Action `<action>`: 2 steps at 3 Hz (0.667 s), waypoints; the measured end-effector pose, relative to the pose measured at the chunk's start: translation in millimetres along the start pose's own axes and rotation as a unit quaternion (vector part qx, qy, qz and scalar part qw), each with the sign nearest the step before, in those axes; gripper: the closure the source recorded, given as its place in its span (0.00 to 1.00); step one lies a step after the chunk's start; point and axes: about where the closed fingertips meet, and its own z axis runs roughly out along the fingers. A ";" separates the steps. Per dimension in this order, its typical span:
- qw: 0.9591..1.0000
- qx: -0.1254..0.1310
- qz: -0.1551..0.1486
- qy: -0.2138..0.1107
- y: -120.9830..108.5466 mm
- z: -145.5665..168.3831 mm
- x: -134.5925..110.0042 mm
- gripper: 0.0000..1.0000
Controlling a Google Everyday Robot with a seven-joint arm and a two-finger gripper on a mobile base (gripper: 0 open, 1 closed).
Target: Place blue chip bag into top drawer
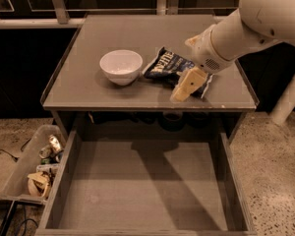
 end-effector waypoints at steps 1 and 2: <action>1.000 0.000 0.016 0.003 -7.4 19.4 5.8 0.00; 1.000 0.004 0.028 0.012 -18.2 38.4 14.6 0.00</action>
Offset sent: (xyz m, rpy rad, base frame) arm 0.0540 -0.0064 -0.0496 -0.0054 0.0368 -0.0968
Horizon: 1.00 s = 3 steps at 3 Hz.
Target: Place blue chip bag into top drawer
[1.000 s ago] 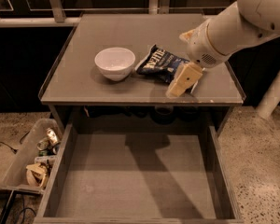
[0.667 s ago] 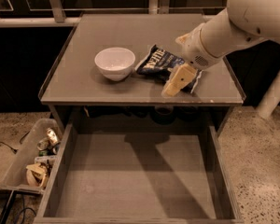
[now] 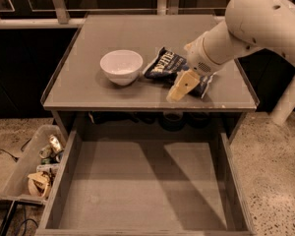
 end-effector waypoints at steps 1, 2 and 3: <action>1.000 0.019 -0.003 0.021 -16.1 17.6 7.1 0.00; 0.999 0.028 -0.001 0.036 -25.8 32.4 15.1 0.00; 0.998 0.034 0.012 0.050 -34.4 40.7 25.3 0.00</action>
Offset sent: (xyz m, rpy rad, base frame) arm 0.0521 -0.0156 -0.0379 -0.1050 -0.0265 -0.0855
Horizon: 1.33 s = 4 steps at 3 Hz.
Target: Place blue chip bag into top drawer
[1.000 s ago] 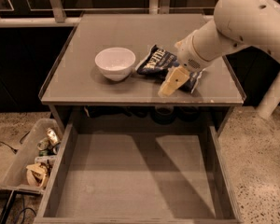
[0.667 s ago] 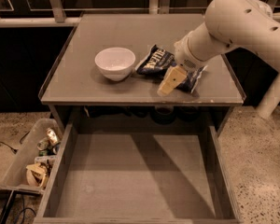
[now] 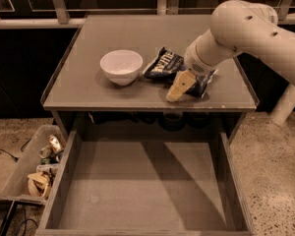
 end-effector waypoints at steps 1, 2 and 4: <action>1.000 0.000 0.000 0.000 -0.1 0.1 0.2 0.19; 1.000 0.000 0.000 0.000 0.0 0.1 0.2 0.42; 1.000 0.000 0.000 0.000 0.0 0.2 0.2 0.89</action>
Offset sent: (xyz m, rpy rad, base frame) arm 0.0000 -0.0002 -0.0001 -0.0002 0.0004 -0.0009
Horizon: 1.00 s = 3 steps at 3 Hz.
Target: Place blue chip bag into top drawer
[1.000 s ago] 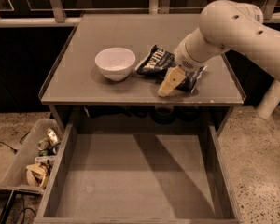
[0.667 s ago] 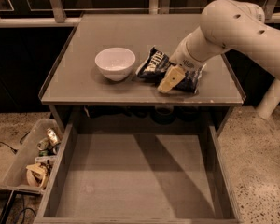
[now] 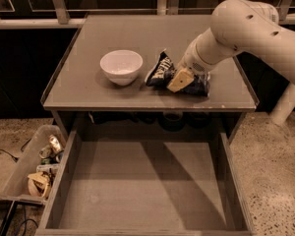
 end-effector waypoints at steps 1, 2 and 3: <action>1.000 0.000 0.000 0.000 -0.1 -0.2 -0.1 1.00; 1.000 0.000 0.000 0.000 -3.2 -7.4 -4.5 1.00; 1.000 0.000 0.000 0.000 -4.6 -10.6 -6.5 1.00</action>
Offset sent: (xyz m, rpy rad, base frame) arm 0.0000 0.0000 0.0000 0.0000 0.0000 0.0000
